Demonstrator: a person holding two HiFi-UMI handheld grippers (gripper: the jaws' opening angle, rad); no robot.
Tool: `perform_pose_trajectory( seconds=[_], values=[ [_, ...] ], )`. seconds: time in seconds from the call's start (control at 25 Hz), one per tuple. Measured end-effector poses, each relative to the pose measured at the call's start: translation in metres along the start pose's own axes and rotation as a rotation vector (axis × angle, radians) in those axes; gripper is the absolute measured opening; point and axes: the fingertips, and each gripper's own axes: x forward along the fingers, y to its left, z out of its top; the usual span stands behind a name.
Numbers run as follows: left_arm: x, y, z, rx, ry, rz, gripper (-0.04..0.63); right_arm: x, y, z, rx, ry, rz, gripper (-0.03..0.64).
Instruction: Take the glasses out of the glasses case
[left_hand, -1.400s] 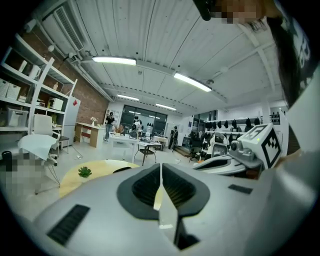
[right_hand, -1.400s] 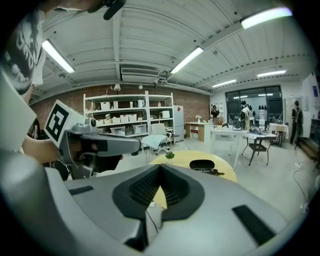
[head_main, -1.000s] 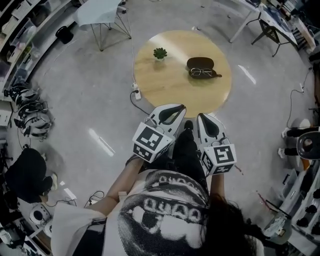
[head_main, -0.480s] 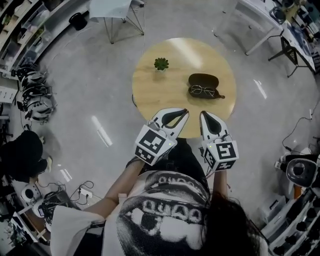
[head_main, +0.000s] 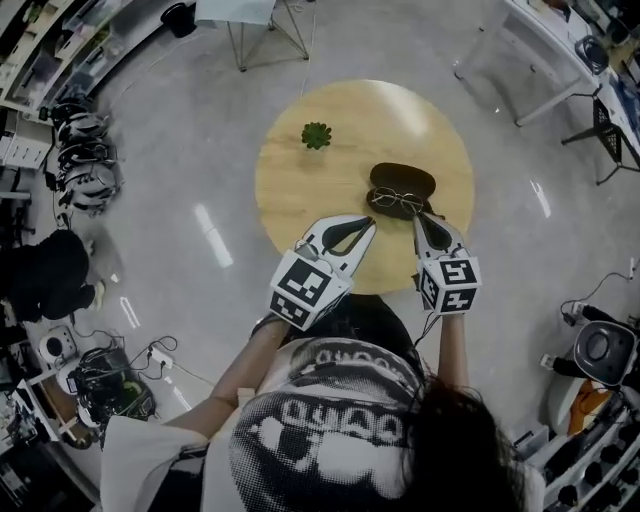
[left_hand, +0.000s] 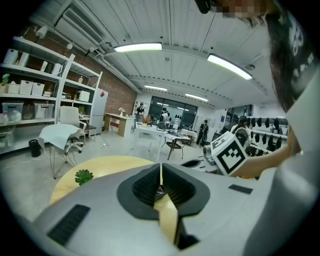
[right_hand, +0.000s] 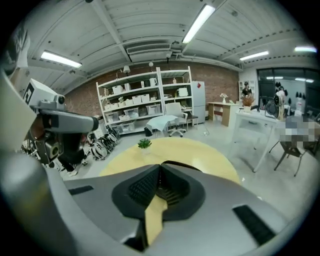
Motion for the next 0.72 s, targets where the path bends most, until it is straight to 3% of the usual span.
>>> perform_pose_trajectory(
  seconds=[0.32, 0.56, 0.72],
  values=[
    [0.012, 0.016, -0.001, -0.035, -0.002, 0.111, 0.021, 0.058, -0.028, -0.058, -0.024, 0.213, 0.076, 0.044],
    [0.012, 0.027, -0.006, -0.064, -0.002, 0.186, 0.021, 0.092, -0.032, -0.089, -0.054, 0.338, 0.107, 0.107],
    [0.016, 0.035, -0.012, -0.076, -0.002, 0.221, 0.021, 0.11, -0.034, -0.099, -0.081, 0.387, 0.106, 0.107]
  ],
)
